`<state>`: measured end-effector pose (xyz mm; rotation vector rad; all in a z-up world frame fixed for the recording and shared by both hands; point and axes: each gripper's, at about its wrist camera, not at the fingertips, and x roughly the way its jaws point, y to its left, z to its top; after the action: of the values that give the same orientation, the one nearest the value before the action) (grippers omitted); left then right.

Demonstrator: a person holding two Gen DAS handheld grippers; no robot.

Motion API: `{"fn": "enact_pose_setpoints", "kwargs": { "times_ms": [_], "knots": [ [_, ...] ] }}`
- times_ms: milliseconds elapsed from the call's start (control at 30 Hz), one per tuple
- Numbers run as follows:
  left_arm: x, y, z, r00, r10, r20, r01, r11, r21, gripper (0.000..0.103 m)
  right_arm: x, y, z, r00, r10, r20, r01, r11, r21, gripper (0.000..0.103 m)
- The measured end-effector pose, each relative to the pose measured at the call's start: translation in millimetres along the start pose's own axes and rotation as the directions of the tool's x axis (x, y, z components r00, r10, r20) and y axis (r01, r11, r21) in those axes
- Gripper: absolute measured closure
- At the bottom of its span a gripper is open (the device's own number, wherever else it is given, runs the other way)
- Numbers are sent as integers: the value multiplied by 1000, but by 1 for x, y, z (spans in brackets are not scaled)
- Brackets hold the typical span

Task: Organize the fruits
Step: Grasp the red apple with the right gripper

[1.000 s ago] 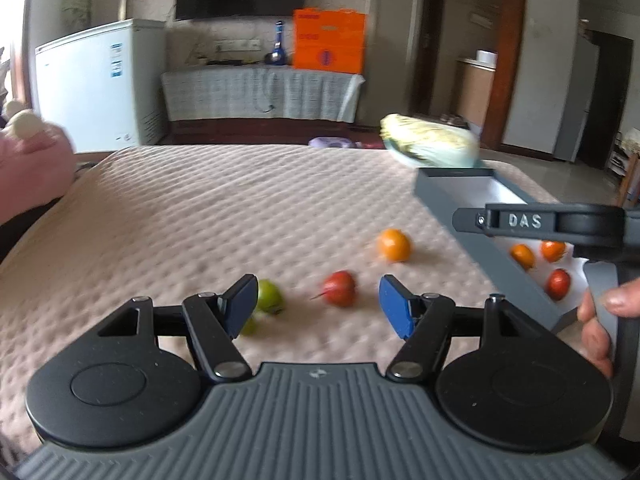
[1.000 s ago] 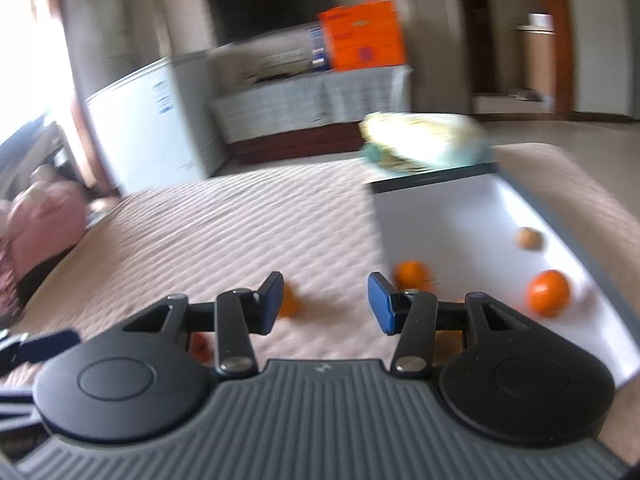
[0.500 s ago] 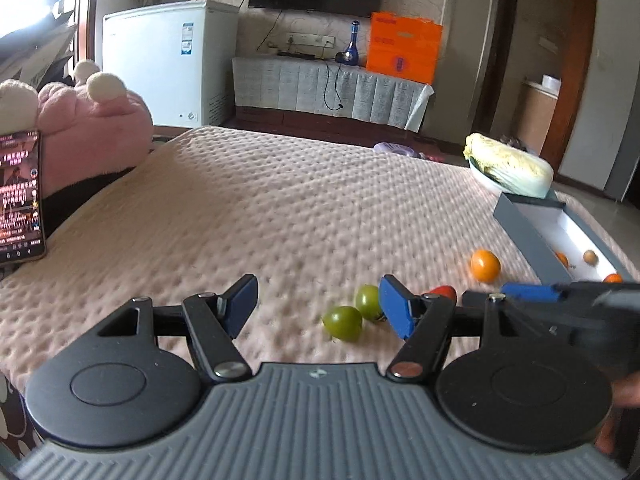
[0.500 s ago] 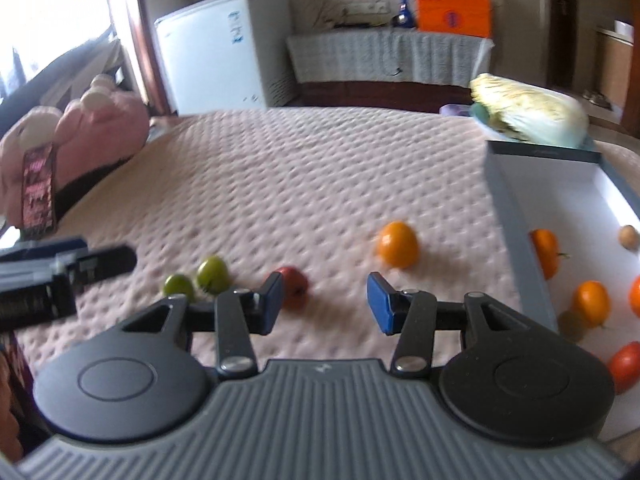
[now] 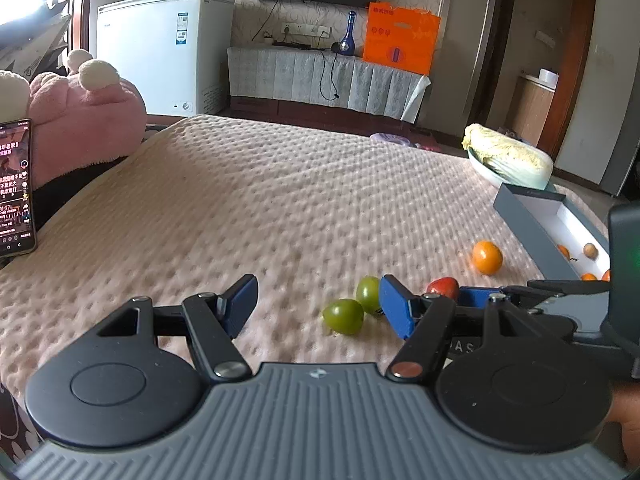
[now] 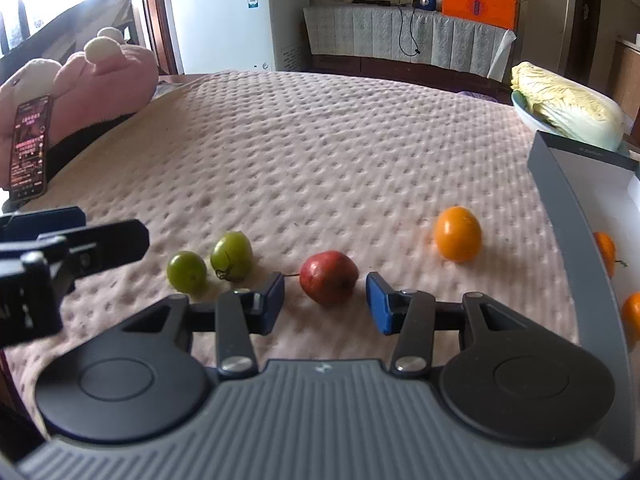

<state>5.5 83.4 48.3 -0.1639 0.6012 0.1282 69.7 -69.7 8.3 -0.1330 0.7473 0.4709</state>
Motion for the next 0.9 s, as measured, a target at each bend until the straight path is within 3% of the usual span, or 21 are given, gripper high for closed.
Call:
{"fn": "enact_pose_setpoints", "kwargs": {
  "times_ms": [400, 600, 900],
  "knots": [
    [9, 3, -2, 1000, 7, -20, -7, 1000, -3, 31, 8, 2, 4, 1000, -26, 12, 26, 1000, -1, 56],
    [11, 2, -3, 1000, 4, -26, -4, 1000, -2, 30, 8, 1, 4, 999, -30, 13, 30, 1000, -4, 70],
    [15, -2, -5, 1000, 1, -27, -1, 1000, 17, 30, 3, -1, 4, 1000, -19, 4, 19, 1000, -11, 70]
  ]
}}
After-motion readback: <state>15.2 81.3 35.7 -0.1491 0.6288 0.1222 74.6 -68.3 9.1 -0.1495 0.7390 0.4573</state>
